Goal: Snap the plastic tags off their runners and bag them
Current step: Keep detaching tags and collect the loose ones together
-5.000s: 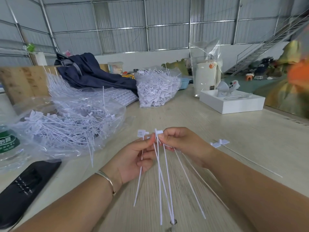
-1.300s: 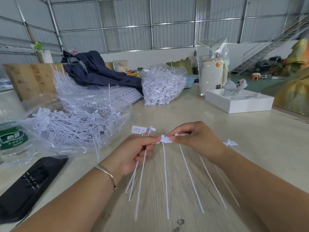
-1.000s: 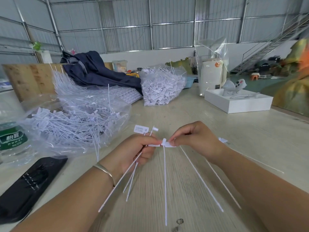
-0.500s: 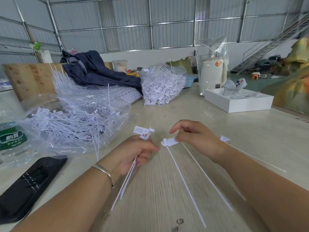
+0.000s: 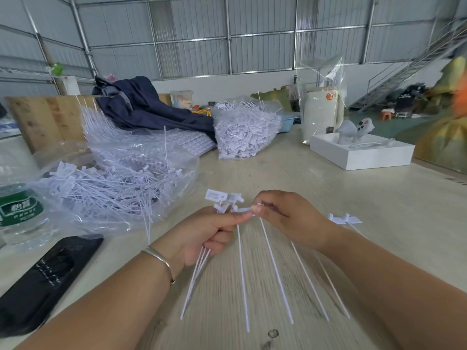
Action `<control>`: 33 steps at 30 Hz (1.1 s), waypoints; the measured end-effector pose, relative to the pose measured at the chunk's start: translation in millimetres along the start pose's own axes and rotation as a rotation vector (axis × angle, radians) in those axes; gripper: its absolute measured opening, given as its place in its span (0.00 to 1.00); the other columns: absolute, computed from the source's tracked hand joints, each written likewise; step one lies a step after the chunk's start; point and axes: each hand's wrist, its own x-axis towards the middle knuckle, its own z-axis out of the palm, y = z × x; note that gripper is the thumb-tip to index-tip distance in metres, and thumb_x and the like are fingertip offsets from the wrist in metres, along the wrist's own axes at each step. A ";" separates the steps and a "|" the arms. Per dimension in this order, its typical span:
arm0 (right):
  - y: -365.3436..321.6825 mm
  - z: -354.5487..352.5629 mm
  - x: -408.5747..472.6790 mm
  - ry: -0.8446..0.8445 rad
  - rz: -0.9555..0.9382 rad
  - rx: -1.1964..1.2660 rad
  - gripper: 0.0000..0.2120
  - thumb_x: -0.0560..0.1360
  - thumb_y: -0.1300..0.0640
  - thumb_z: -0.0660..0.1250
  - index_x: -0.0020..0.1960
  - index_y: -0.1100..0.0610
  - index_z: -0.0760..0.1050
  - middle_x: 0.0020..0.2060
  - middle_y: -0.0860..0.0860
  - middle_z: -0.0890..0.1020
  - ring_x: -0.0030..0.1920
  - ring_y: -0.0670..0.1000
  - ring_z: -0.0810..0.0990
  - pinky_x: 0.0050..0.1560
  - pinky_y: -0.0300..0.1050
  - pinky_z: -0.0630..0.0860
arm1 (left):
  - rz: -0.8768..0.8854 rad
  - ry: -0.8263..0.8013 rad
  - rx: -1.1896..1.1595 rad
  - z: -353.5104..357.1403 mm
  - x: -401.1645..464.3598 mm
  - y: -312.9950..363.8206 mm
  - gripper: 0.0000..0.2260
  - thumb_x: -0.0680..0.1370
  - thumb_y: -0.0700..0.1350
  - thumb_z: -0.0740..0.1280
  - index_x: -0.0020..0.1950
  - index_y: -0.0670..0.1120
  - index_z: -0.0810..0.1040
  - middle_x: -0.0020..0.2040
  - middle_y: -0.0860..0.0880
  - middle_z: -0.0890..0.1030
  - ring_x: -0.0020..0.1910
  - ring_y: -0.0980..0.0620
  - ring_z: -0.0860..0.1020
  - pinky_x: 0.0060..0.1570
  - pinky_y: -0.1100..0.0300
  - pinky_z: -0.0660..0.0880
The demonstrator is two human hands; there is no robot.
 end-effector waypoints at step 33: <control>-10.8 -16.4 -2.9 -0.178 0.171 0.642 0.22 0.72 0.45 0.69 0.47 0.67 0.78 0.37 0.56 0.71 0.39 0.51 0.66 0.46 0.41 0.65 | 0.009 -0.401 -0.372 5.0 -7.2 2.9 0.13 0.64 0.52 0.81 0.38 0.47 0.82 0.25 0.56 0.62 0.22 0.58 0.54 0.17 0.71 0.56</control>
